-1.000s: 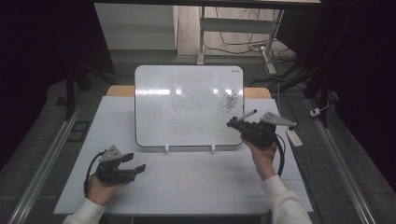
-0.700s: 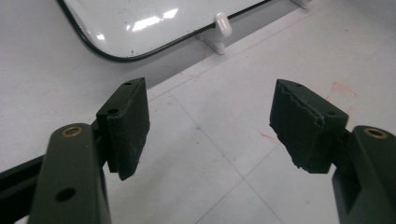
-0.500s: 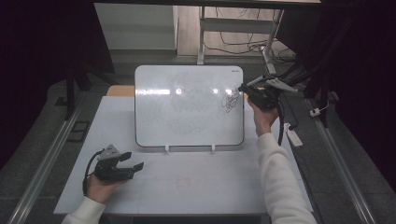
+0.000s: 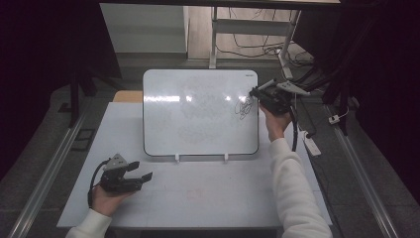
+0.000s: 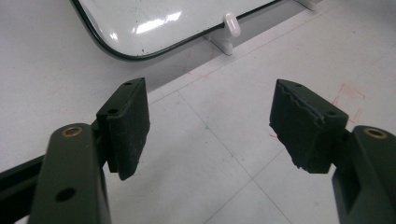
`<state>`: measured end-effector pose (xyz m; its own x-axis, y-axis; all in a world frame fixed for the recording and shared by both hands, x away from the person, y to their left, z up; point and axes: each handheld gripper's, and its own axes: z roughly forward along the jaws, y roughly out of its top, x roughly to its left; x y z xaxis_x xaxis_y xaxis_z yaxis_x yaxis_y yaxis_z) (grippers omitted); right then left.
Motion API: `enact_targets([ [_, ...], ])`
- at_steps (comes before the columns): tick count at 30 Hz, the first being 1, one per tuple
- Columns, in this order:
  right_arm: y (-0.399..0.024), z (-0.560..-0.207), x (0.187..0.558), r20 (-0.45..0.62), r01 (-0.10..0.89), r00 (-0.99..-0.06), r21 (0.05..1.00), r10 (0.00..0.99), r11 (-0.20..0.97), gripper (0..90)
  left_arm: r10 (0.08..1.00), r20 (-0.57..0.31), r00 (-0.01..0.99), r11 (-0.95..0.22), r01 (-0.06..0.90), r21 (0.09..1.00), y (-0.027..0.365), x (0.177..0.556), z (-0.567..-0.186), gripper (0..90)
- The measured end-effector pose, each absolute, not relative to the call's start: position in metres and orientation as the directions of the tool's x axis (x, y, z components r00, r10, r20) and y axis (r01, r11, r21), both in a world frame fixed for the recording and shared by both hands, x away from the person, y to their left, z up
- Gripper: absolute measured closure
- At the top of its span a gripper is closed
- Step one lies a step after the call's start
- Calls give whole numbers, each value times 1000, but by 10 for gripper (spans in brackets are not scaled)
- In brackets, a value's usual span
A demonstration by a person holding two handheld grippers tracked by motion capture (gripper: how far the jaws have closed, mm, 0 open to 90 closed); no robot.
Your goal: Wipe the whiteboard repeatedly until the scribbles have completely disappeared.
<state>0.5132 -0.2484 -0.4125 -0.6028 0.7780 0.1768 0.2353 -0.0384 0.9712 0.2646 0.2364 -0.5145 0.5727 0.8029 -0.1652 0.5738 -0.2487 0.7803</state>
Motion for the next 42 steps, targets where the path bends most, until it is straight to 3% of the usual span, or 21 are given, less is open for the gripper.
enact_targets([
  [5, -238, -420, 506, 119, 233, -675, 971, 728, 57, 775, 803, -171, 571, -243, 576, 780, 238, 265, -515, 300],
  [8, -251, -414, 510, 141, 220, -604, 975, 785, -6, 776, 804, -173, 569, -242, 579, 779, 238, 266, -515, 300],
  [11, -251, -416, 510, 161, 233, -604, 972, 780, -21, 775, 803, -169, 572, -245, 574, 781, 237, 265, -515, 300],
  [12, -240, -421, 506, 130, 248, -661, 968, 739, 51, 776, 802, -170, 572, -244, 574, 781, 237, 265, -515, 300],
  [14, -236, -421, 504, 101, 238, -673, 968, 732, 85, 776, 804, -170, 570, -244, 577, 780, 237, 266, -515, 300],
  [17, -251, -412, 510, 141, 227, -595, 974, 791, -2, 776, 804, -172, 569, -244, 580, 777, 237, 266, -515, 300],
  [19, -252, -414, 510, 170, 237, -593, 971, 787, -31, 776, 803, -169, 571, -245, 575, 780, 237, 265, -515, 300],
  [21, -233, -422, 503, 116, 246, -671, 967, 733, 73, 776, 802, -172, 573, -242, 574, 782, 237, 265, -514, 300],
  [24, -228, -421, 502, 86, 236, -687, 966, 722, 110, 776, 804, -172, 570, -243, 579, 778, 238, 267, -516, 300],
  [26, -240, -414, 510, 144, 235, -623, 972, 769, 8, 775, 803, -172, 570, -245, 580, 777, 237, 267, -516, 300],
  [28, -236, -417, 511, 178, 251, -630, 968, 756, -18, 776, 803, -169, 571, -244, 575, 781, 237, 266, -515, 300],
  [31, -212, -422, 503, 84, 239, -720, 962, 689, 133, 776, 804, -169, 571, -240, 570, 786, 238, 266, -514, 301],
  [35, -217, -416, 505, 77, 225, -681, 968, 729, 108, 775, 805, -168, 570, -244, 575, 781, 238, 267, -515, 300],
  [37, -227, -415, 510, 137, 236, -635, 972, 760, 22, 775, 803, -168, 571, -243, 571, 784, 237, 265, -514, 301],
  [42, -209, -424, 498, 82, 247, -720, 958, 689, 144, 775, 805, -169, 568, -240, 573, 784, 238, 266, -515, 301],
])
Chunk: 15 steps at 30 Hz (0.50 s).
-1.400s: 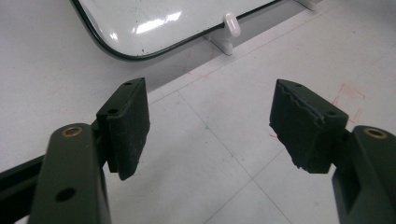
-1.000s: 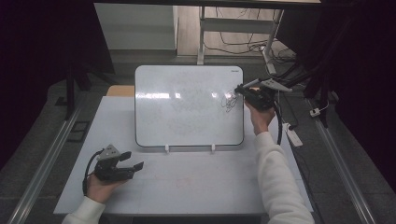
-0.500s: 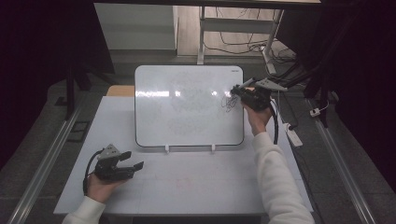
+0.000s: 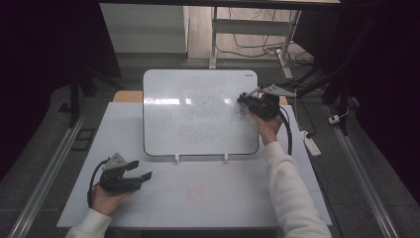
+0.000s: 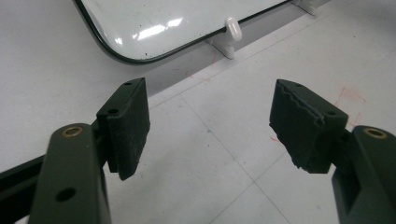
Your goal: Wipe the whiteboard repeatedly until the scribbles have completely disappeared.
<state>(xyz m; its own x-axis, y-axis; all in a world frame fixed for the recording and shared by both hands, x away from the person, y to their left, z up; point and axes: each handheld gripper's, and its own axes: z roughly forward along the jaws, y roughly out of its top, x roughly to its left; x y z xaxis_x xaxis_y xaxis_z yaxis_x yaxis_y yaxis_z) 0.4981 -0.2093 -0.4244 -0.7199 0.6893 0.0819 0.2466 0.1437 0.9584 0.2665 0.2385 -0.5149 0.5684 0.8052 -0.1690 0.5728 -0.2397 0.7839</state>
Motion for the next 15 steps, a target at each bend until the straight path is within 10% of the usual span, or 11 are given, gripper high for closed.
enact_targets([
  [15, -223, -427, 494, 105, 247, -661, 965, 743, 83, 776, 802, -165, 574, -245, 568, 785, 237, 266, -514, 301],
])
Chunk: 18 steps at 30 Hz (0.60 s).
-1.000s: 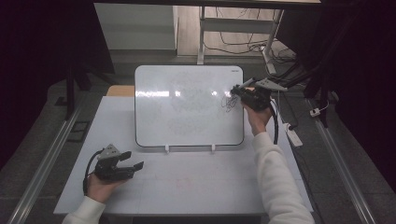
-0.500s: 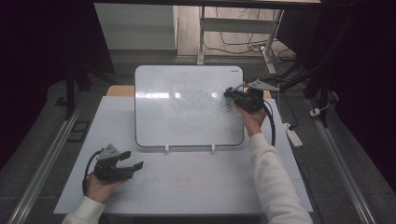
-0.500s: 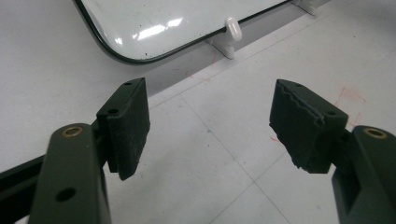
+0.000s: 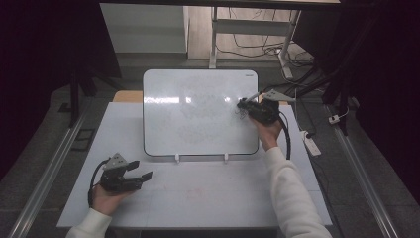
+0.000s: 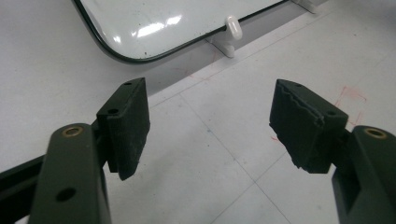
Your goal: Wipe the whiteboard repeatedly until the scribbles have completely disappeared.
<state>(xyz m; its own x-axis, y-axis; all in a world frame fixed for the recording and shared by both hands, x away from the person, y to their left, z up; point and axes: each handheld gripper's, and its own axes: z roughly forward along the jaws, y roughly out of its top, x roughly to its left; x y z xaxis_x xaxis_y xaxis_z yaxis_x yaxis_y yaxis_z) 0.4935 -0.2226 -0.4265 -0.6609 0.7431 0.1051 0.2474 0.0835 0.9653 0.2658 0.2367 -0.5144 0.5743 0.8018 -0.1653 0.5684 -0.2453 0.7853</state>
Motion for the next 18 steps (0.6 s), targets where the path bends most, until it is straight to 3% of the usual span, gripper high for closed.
enact_targets([
  [1, -225, -427, 495, 147, 263, -653, 964, 743, 40, 776, 802, -165, 575, -245, 568, 786, 237, 266, -514, 301],
  [6, -200, -440, 477, 26, 238, -773, 938, 634, 251, 776, 802, -170, 573, -241, 569, 786, 238, 267, -515, 301],
  [12, -221, -433, 486, 101, 261, -684, 959, 723, 113, 776, 800, -164, 577, -243, 562, 791, 237, 264, -513, 300],
  [14, -209, -440, 477, 65, 260, -741, 946, 669, 196, 776, 801, -165, 576, -241, 561, 792, 237, 265, -513, 301],
  [18, -210, -440, 474, 16, 234, -751, 941, 661, 243, 776, 801, -168, 574, -242, 568, 787, 237, 267, -514, 300],
])
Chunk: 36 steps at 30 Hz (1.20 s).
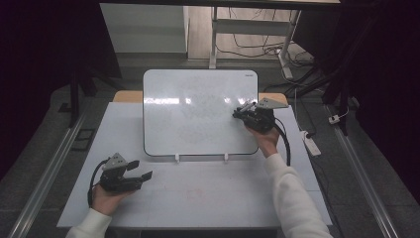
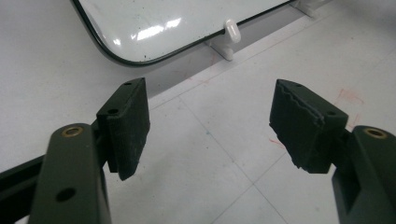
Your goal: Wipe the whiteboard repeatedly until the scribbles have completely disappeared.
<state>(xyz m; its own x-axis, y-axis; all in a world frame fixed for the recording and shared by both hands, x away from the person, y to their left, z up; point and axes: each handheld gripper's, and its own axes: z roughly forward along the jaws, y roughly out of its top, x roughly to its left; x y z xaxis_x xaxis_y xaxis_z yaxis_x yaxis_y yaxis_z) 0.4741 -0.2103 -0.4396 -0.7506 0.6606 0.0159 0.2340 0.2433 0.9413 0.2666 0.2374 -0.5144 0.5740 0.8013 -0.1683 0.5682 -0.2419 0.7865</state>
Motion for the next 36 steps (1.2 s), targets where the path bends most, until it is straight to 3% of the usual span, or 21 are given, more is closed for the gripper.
enact_targets([
  [3, -231, -436, 481, 97, 254, -672, 961, 734, 106, 776, 800, -164, 578, -244, 562, 790, 236, 265, -513, 300],
  [5, -227, -438, 478, 82, 254, -687, 958, 722, 133, 776, 799, -165, 578, -241, 560, 793, 237, 264, -513, 300],
  [7, -216, -440, 473, 2, 224, -742, 943, 671, 245, 776, 800, -168, 576, -240, 564, 790, 237, 266, -514, 300],
  [10, -225, -433, 480, 23, 225, -700, 956, 713, 190, 776, 799, -170, 577, -244, 569, 785, 236, 267, -515, 300],
  [12, -239, -426, 495, 116, 245, -647, 968, 754, 61, 776, 798, -163, 580, -249, 564, 787, 235, 266, -514, 300],
  [13, -237, -427, 495, 120, 246, -647, 968, 753, 57, 776, 799, -163, 579, -247, 563, 788, 235, 266, -514, 300],
  [16, -215, -434, 486, 57, 241, -742, 952, 668, 187, 776, 801, -167, 575, -242, 565, 789, 237, 266, -514, 300],
  [18, -212, -433, 484, 16, 220, -747, 949, 665, 224, 776, 802, -169, 573, -241, 570, 786, 237, 268, -515, 300],
  [20, -226, -422, 496, 40, 222, -679, 963, 733, 153, 776, 802, -170, 573, -244, 573, 783, 237, 268, -516, 300],
  [23, -238, -418, 504, 106, 241, -641, 968, 760, 69, 776, 800, -165, 577, -246, 566, 787, 236, 266, -514, 300],
  [25, -231, -421, 500, 89, 244, -659, 965, 746, 100, 776, 799, -168, 578, -242, 564, 790, 236, 266, -514, 300],
  [26, -216, -427, 491, 38, 236, -730, 951, 682, 199, 776, 800, -168, 576, -241, 564, 790, 237, 266, -514, 300],
  [29, -213, -426, 489, -11, 212, -739, 946, 674, 247, 776, 801, -171, 574, -243, 572, 783, 237, 269, -516, 300],
  [30, -224, -420, 497, 29, 217, -685, 962, 728, 166, 776, 800, -169, 576, -247, 572, 782, 236, 269, -516, 300],
  [33, -237, -416, 504, 76, 221, -632, 972, 772, 85, 776, 800, -163, 577, -247, 565, 788, 235, 266, -514, 299],
  [36, -243, -415, 506, 75, 210, -628, 975, 775, 76, 776, 801, -163, 576, -243, 562, 790, 236, 266, -514, 299],
])
